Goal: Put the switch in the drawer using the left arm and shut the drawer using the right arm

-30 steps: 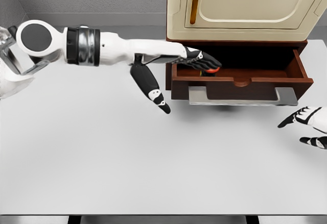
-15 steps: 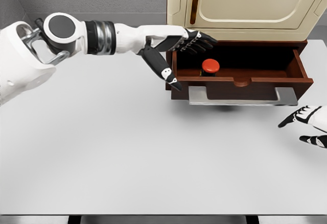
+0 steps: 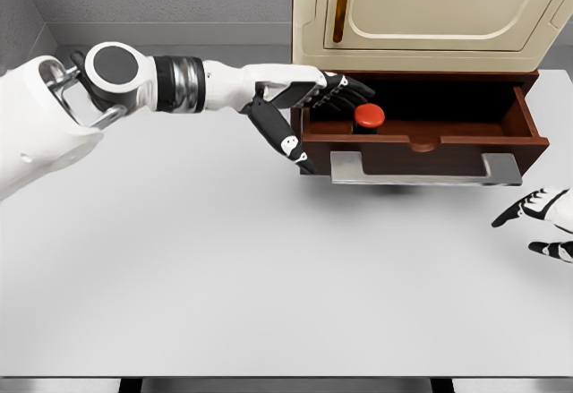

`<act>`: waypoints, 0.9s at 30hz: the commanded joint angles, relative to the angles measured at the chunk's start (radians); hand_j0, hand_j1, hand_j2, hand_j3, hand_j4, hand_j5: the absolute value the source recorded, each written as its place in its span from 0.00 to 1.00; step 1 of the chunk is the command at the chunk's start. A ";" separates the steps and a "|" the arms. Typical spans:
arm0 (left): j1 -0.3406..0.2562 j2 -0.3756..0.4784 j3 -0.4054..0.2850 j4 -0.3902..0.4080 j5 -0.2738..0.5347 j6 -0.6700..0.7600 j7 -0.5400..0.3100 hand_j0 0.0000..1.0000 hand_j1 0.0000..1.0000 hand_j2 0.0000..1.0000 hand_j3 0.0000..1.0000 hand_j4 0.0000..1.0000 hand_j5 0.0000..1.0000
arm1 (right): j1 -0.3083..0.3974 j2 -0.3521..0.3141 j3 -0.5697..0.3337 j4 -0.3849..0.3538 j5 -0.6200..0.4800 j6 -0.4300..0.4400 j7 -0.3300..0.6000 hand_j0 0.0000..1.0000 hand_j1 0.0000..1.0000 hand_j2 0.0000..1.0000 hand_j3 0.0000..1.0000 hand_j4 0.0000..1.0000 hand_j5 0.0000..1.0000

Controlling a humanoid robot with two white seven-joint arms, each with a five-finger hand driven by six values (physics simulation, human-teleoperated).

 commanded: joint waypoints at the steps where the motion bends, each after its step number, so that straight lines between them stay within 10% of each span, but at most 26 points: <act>1: 0.003 0.000 0.001 0.003 0.004 0.000 0.000 1.00 1.00 1.00 1.00 1.00 1.00 | -0.002 -0.001 0.000 -0.001 -0.008 0.003 0.000 0.68 0.68 0.68 0.68 0.68 0.68; 21: 0.003 -0.067 0.001 0.025 0.006 -0.010 -0.009 1.00 1.00 1.00 1.00 1.00 1.00 | 0.034 0.014 -0.078 -0.001 -0.009 0.003 0.000 0.68 0.68 0.68 0.68 0.68 0.68; 27: -0.012 0.051 0.010 -0.116 0.058 -0.148 -0.078 1.00 1.00 1.00 1.00 1.00 1.00 | 0.032 0.011 -0.078 -0.001 -0.011 0.003 0.000 0.68 0.68 0.68 0.68 0.68 0.68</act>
